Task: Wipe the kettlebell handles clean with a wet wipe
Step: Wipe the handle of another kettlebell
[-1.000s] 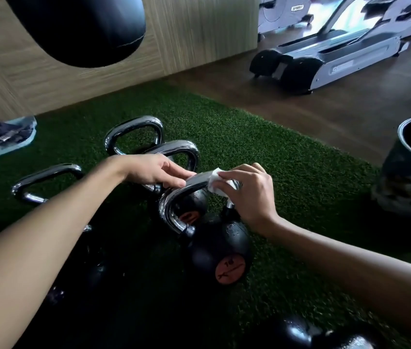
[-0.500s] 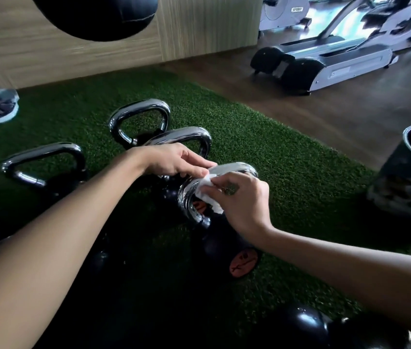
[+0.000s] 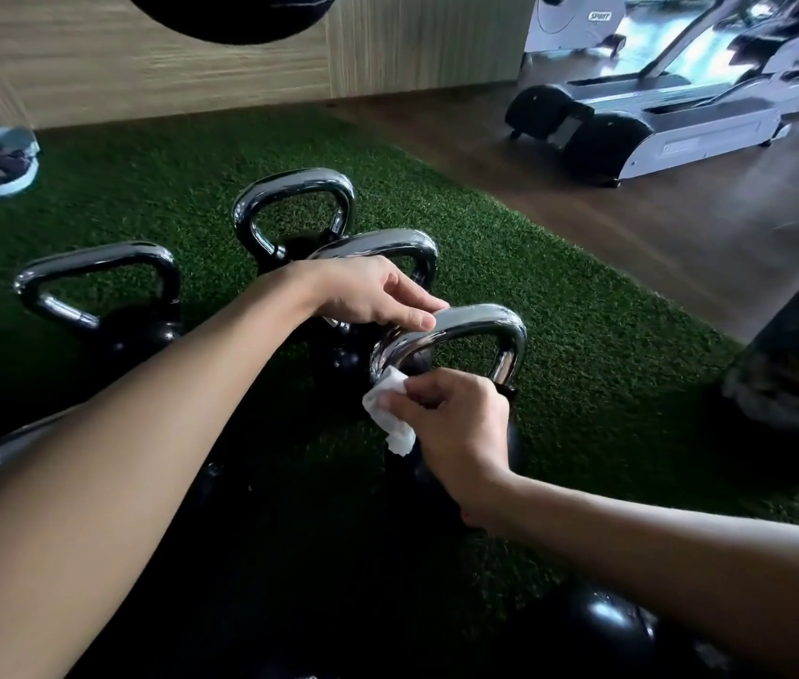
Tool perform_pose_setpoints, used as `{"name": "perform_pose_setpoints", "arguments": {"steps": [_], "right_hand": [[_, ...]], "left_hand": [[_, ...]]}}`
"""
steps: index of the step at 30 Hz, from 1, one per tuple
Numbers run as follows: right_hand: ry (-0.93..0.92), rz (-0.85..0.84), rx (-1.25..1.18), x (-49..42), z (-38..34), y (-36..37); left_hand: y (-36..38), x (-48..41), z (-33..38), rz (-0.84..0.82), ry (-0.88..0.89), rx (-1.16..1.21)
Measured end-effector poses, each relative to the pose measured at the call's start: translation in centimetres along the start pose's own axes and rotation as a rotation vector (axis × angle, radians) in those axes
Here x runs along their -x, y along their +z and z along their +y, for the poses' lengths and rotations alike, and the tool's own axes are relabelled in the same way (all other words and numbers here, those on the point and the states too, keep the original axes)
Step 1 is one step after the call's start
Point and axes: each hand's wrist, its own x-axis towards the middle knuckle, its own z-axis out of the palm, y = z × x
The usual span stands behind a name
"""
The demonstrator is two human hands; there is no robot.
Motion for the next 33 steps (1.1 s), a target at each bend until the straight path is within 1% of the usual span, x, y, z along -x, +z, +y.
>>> {"name": "perform_pose_setpoints", "arguments": {"steps": [2,5,7,9,12,15,18,20,22,25,28,30,31,32,33], "right_hand": [[-0.022,-0.02,0.036,0.1,0.3,0.1],[-0.06,-0.015,0.021,-0.8,0.0,0.1],[-0.104,-0.036,0.055,-1.1,0.4,-0.2],[-0.204,-0.085,0.164,-0.9,1.6,-0.9],[-0.404,-0.21,0.317,-1.0,2.7,-2.3],[-0.501,-0.321,0.383,-2.6,2.0,-5.0],[-0.477,-0.373,0.377,-4.1,1.5,-10.2],[-0.451,-0.354,0.321,-5.1,1.6,-14.1],[-0.407,-0.324,0.209,-6.6,2.0,-17.0],[-0.334,-0.323,0.041,-8.9,2.6,-19.4],[-0.274,-0.429,-0.079,-10.4,3.2,-20.2],[-0.245,-0.512,-0.136,-10.9,3.5,-20.0],[-0.215,-0.538,-0.177,-11.1,3.5,-19.8],[-0.178,-0.551,-0.218,-11.3,3.5,-19.6],[-0.147,-0.555,-0.249,-11.6,3.5,-19.4]], "left_hand": [[-0.1,0.1,-0.1,0.015,-0.005,-0.033],[0.0,0.2,0.0,0.037,-0.019,-0.024],[0.2,0.4,0.2,0.053,-0.029,-0.025],[0.4,0.5,0.5,0.065,-0.039,-0.051],[0.8,1.0,1.5,0.107,-0.054,-0.15],[1.7,2.1,3.3,0.171,-0.082,-0.26],[3.1,3.1,5.5,0.209,-0.109,-0.323],[4.3,3.9,7.0,0.243,-0.124,-0.361],[5.7,4.9,9.0,0.276,-0.151,-0.423],[7.6,6.2,11.9,0.249,-0.252,-0.524],[9.0,7.4,14.0,0.207,-0.338,-0.629],[10.1,8.0,15.2,0.264,-0.418,-0.657],[10.8,8.1,15.7,0.325,-0.455,-0.668],[11.6,8.1,16.0,0.414,-0.496,-0.637],[12.5,8.0,16.3,0.535,-0.543,-0.531]]}}
